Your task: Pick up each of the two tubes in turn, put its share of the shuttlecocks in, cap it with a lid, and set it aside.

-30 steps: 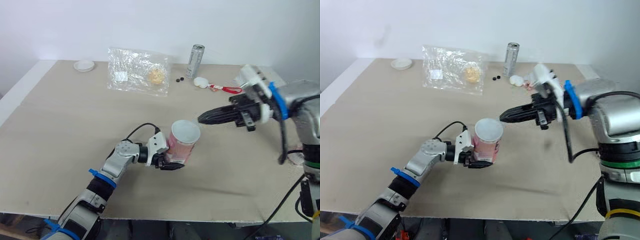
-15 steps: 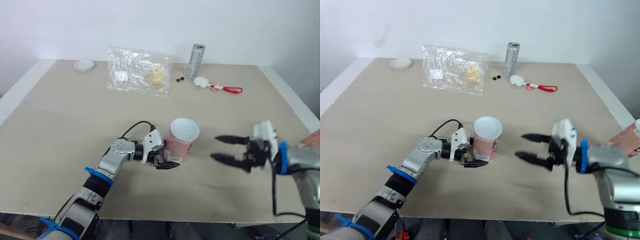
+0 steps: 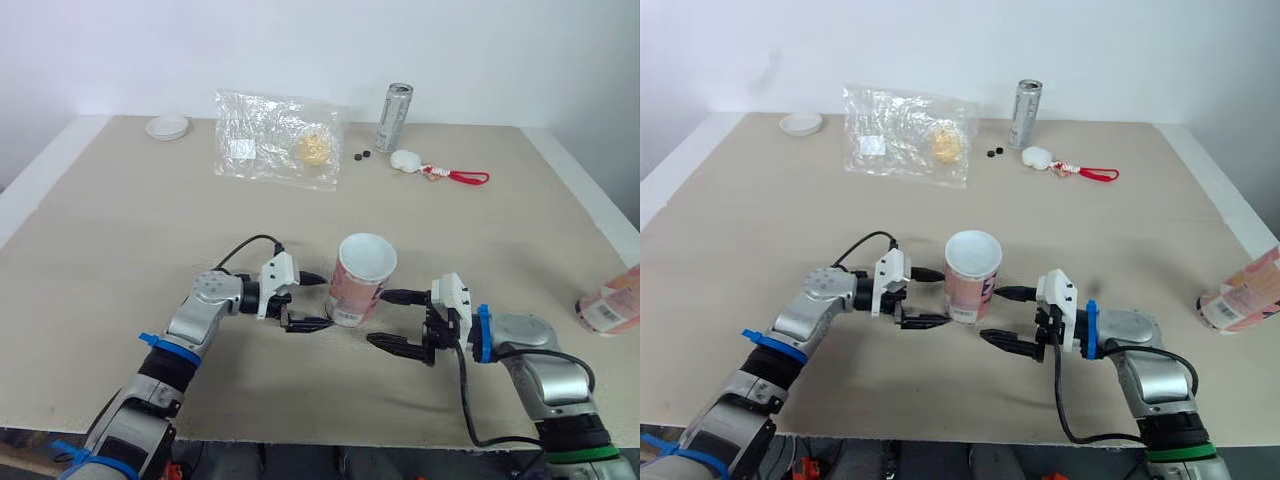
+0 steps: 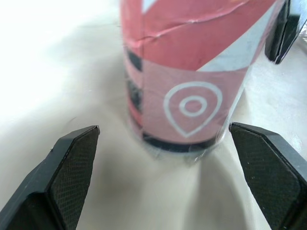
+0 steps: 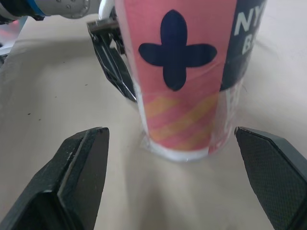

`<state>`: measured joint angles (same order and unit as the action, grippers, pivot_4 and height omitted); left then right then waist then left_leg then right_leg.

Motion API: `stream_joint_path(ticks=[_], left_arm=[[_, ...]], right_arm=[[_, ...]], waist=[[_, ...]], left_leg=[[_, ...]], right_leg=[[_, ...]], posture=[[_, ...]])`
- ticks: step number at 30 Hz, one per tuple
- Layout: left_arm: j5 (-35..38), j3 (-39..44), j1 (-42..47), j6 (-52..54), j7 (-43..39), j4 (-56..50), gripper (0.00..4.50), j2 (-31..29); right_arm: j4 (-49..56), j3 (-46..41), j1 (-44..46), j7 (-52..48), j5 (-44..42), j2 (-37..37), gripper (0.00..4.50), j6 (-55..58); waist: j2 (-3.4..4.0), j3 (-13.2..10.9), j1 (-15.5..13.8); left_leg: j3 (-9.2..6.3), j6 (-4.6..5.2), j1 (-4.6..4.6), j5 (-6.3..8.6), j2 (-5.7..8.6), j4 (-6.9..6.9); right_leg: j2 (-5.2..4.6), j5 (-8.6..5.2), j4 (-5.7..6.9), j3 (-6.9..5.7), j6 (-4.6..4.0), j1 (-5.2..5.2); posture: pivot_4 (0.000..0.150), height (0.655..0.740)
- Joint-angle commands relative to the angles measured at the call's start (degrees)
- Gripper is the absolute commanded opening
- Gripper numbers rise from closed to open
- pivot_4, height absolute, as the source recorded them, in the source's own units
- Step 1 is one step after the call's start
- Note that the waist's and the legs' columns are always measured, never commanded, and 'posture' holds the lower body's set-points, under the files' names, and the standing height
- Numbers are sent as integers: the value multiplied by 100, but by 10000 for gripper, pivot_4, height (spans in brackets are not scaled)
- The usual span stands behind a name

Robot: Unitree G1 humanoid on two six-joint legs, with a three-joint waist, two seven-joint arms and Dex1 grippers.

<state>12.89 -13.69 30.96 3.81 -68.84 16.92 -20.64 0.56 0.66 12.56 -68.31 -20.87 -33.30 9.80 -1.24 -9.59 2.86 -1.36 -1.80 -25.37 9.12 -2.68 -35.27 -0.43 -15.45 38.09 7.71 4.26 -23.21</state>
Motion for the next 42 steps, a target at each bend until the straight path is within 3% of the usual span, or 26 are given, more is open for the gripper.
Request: stream_joint_path(ticks=[1,10,33,38,42], left_arm=[[313,212,-103,169,-130,-516,45000,-154],[781,374,-620,676,-294,-1481,45000,-546],[852,472,-956,120,-157,-1486,45000,-489],[782,474,-946,-21,-140,-1411,45000,-518],[752,476,-899,-77,-132,-1344,45000,-545]], right_arm=[[-155,113,164,-22,112,55,44789,-339],[-624,467,482,-114,270,308,44789,-700],[-1349,932,844,288,629,1238,44789,-1238],[-1370,888,821,200,587,1182,29318,-1253],[-1313,836,779,234,572,1123,26354,-1237]], waist=[[2,-2,-9],[8,-8,-14],[11,-9,-10],[11,-9,-12],[11,-9,-12]], left_leg=[[-3,-1,0,1,0,1],[-21,-7,-1,6,1,0],[-23,-6,11,4,-6,-7],[-23,-7,17,4,-7,-8],[-23,-6,18,4,-7,-10]], right_leg=[[1,-3,0,-1,1,1],[5,-9,2,-10,2,10],[14,0,9,-14,-6,19],[14,0,9,-15,-7,25],[13,1,9,-14,-6,27]], posture=[[1500,7400],[1500,7400],[1500,7400],[1500,7400],[1500,7400]])
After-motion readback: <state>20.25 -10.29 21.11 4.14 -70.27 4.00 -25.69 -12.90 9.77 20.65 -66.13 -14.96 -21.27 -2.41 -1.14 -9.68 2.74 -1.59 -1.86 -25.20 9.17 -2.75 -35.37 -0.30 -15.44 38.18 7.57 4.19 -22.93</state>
